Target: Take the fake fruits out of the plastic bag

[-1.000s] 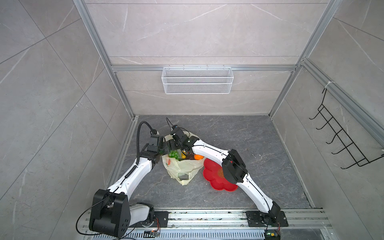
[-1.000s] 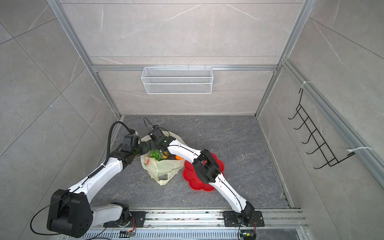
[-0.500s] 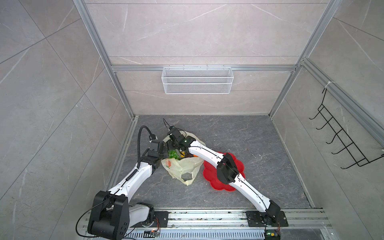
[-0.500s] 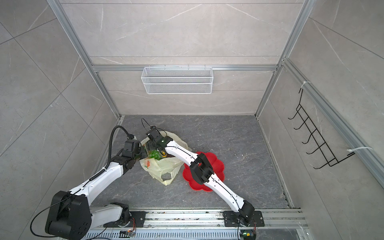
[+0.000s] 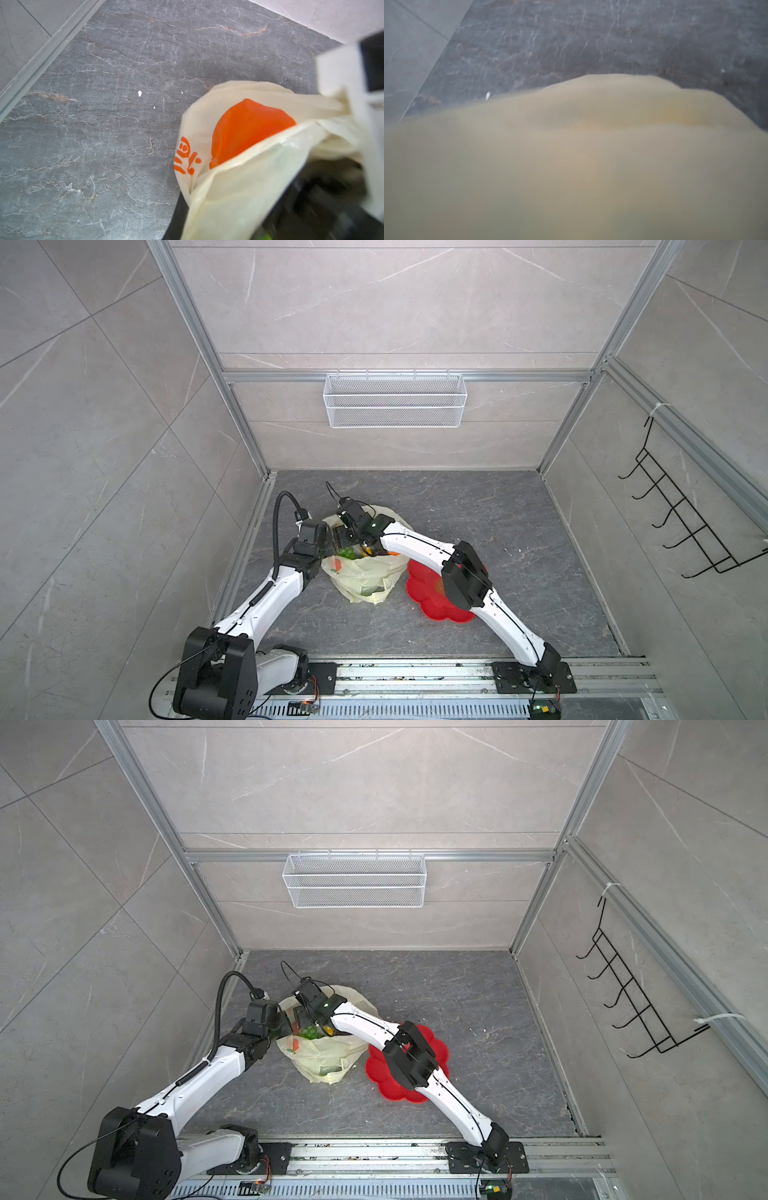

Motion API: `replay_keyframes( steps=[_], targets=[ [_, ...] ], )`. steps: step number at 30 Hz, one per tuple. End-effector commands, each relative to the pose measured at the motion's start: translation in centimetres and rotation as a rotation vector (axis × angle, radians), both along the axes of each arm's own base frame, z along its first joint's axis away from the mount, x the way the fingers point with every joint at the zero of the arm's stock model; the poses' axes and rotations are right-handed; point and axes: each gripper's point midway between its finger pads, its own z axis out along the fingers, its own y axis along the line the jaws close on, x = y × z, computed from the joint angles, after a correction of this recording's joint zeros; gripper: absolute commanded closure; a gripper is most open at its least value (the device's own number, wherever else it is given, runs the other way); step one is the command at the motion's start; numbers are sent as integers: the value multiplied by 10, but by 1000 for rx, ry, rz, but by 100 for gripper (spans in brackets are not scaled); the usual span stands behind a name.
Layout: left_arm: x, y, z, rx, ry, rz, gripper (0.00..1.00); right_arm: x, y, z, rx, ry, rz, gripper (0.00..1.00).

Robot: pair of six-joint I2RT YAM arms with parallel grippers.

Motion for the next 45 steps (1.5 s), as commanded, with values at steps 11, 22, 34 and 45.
replay_keyframes(
  steps=[11, 22, 34, 45],
  targets=[
    [2, 3, 7, 4, -16, 22, 100, -38, -37, 71, 113, -102, 15, 28],
    [4, 1, 3, 3, 2, 13, 100, -70, -88, 99, 120, -110, -4, 29],
    [5, -7, 2, -25, 13, -16, 100, -85, -175, 116, 131, -91, -138, 29],
    [5, -7, 2, -25, 14, -17, 100, -103, -281, 87, -155, -175, -361, 29]
  ],
)
